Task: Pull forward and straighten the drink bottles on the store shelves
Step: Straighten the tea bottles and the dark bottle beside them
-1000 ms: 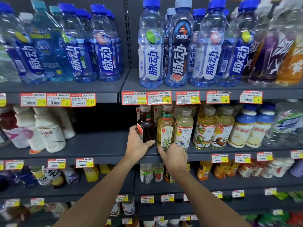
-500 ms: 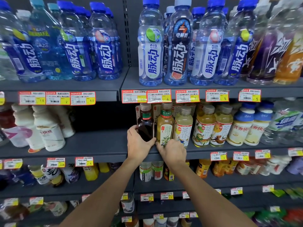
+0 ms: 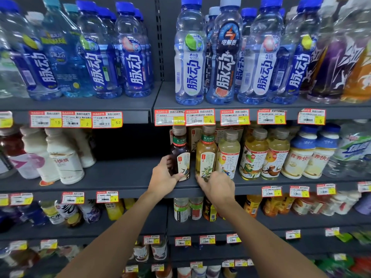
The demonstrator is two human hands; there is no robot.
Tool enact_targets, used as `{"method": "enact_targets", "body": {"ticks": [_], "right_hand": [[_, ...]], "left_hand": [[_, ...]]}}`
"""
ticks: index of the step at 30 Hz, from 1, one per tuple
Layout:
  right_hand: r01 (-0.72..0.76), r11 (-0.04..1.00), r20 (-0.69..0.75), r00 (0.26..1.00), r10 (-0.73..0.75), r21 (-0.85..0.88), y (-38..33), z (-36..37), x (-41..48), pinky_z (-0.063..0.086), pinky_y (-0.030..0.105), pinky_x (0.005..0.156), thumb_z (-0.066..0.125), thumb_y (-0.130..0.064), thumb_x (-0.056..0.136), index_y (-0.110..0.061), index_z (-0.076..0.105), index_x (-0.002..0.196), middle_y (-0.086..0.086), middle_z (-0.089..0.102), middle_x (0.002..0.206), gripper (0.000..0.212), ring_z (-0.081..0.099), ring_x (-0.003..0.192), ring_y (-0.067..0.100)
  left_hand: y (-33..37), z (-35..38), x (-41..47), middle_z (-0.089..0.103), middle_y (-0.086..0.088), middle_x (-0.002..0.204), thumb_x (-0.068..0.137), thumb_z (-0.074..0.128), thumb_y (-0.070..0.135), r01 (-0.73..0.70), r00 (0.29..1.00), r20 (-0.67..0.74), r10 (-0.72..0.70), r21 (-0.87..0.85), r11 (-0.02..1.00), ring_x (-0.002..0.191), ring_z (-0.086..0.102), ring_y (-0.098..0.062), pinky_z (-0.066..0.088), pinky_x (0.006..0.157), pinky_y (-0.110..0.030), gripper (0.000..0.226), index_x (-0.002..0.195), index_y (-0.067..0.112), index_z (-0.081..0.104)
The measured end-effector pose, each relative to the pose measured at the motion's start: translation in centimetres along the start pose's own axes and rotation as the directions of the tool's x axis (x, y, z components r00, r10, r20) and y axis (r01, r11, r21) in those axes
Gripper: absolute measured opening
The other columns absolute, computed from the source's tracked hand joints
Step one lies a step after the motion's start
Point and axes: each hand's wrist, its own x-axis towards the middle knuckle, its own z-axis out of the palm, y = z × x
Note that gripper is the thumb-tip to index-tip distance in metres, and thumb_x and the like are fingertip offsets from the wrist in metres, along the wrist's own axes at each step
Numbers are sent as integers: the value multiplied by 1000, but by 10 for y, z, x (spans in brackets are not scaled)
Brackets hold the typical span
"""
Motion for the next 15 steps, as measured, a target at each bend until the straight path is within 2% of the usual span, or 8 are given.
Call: {"method": "enact_targets", "body": {"ticks": [3, 5, 9, 15], "right_hand": [[48, 998, 2, 999, -48, -35, 4, -1, 2, 39, 31, 57, 43, -75, 89, -19, 48, 68, -3, 46, 64, 60, 49, 64, 20], [104, 991, -2, 994, -105, -87, 8, -2, 3, 38, 31, 57, 43, -75, 89, -20, 46, 67, -4, 43, 63, 60, 48, 63, 20], [188, 973, 17, 982, -187, -132, 16, -3, 6, 38, 32, 60, 44, -74, 89, -22, 47, 68, -5, 46, 66, 57, 56, 68, 20], [217, 968, 17, 976, -216, -125, 22, -4, 6, 38, 31, 62, 40, -73, 91, -20, 50, 75, -1, 60, 76, 56, 63, 78, 21]], "left_hand": [[0, -5, -1, 52, 15, 120, 75, 87, 23, -52, 994, 97, 41, 105, 993, 113, 49, -2, 37, 97, -19, 83, 143, 22, 40], [-2, -7, -1, 53, 13, 124, 70, 90, 28, -55, 989, 142, 32, 167, 984, 116, 51, -7, 39, 97, -24, 86, 140, 24, 40], [-3, -7, 1, 61, 1, 132, 72, 89, 29, -32, 990, 140, 1, 215, 976, 123, 55, -17, 45, 104, -34, 80, 137, 22, 43], [-4, -9, 1, 63, 0, 131, 73, 88, 27, -21, 989, 144, -16, 256, 967, 123, 56, -19, 46, 104, -38, 78, 136, 21, 43]]}}
